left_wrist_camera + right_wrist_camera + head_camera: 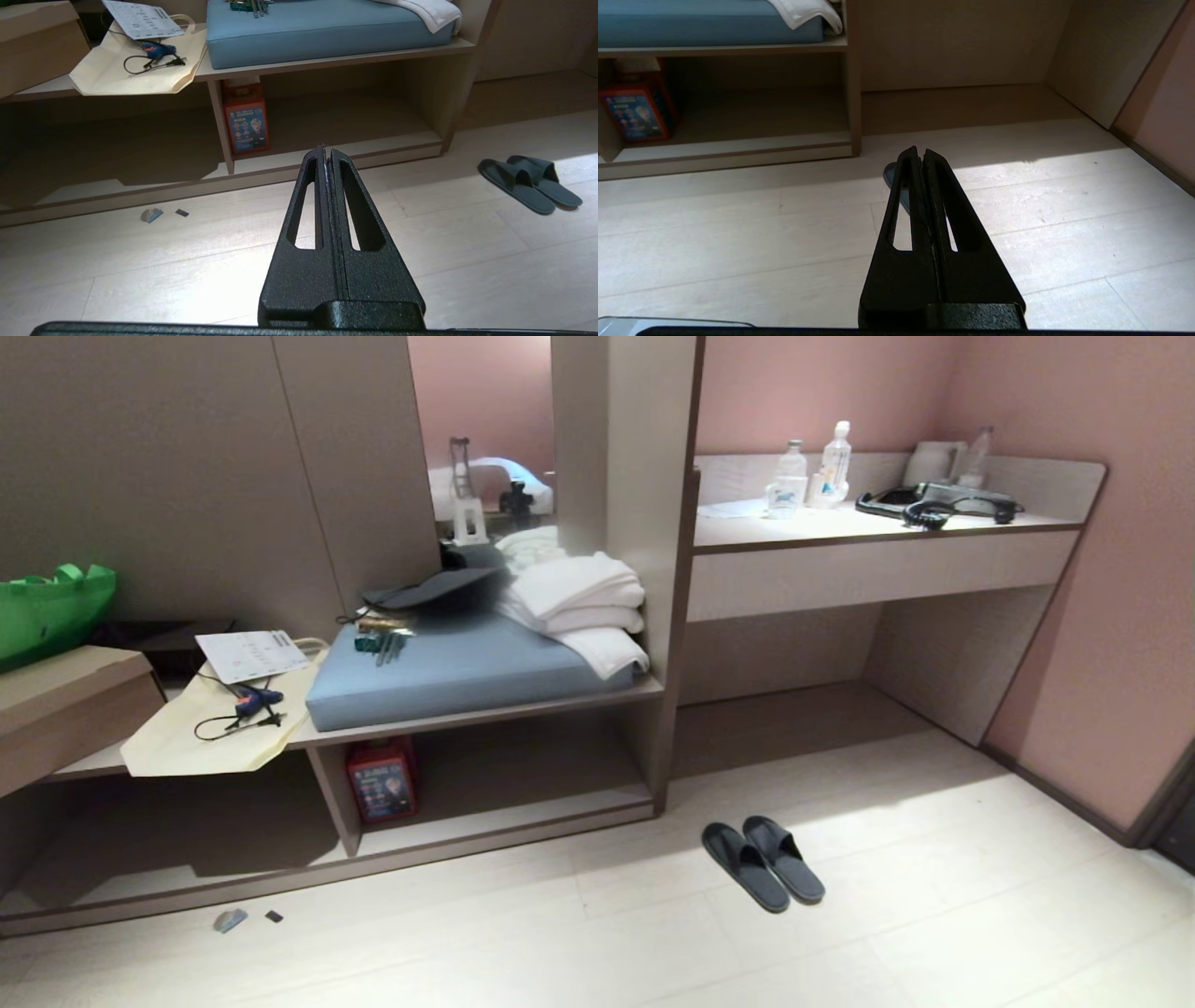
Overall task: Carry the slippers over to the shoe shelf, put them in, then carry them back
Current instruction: Pick up the slippers on the floor
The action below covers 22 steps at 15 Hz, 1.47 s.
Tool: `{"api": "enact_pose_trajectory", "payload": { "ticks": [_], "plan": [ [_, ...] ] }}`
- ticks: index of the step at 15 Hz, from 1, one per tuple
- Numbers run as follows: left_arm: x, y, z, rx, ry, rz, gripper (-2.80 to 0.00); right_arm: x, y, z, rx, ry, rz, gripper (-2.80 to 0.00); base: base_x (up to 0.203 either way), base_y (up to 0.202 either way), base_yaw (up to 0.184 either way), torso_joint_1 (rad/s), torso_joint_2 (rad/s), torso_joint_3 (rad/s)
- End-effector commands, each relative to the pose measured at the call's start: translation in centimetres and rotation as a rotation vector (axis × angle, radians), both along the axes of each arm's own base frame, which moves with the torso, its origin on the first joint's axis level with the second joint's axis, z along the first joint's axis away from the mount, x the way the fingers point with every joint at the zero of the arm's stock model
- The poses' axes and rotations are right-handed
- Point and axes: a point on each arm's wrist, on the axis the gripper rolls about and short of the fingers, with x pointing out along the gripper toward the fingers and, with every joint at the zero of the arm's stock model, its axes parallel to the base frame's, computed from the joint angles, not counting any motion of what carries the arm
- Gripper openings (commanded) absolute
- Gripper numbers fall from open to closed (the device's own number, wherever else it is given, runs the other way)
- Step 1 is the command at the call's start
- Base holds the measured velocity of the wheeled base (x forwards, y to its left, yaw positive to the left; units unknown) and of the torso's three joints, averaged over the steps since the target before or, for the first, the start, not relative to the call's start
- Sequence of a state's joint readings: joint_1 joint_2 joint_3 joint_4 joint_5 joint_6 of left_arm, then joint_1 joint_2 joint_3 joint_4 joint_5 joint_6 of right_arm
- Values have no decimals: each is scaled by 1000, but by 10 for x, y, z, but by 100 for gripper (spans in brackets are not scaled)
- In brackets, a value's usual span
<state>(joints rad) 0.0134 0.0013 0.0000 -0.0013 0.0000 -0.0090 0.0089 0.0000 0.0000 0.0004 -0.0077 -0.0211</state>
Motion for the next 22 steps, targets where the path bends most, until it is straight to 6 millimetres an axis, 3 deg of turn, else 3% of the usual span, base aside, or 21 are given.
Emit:
{"api": "enact_pose_trajectory", "payload": {
  "ticks": [1,8,14,22],
  "plan": [
    [0,0,0,0,0,0,-280,0,0,0,0,0,0,-280,194,0,-3,2,5,-3],
    [0,0,0,-2,-3,0,-280,0,0,0,0,0,2,-280,178,0,0,4,2,2],
    [0,0,0,-2,-3,0,-280,0,0,0,0,0,2,-280,0,0,0,0,0,0],
    [0,0,0,-3,-3,0,-280,0,0,0,0,0,2,-280,1,-6,84,2,1,3]
  ]
}}
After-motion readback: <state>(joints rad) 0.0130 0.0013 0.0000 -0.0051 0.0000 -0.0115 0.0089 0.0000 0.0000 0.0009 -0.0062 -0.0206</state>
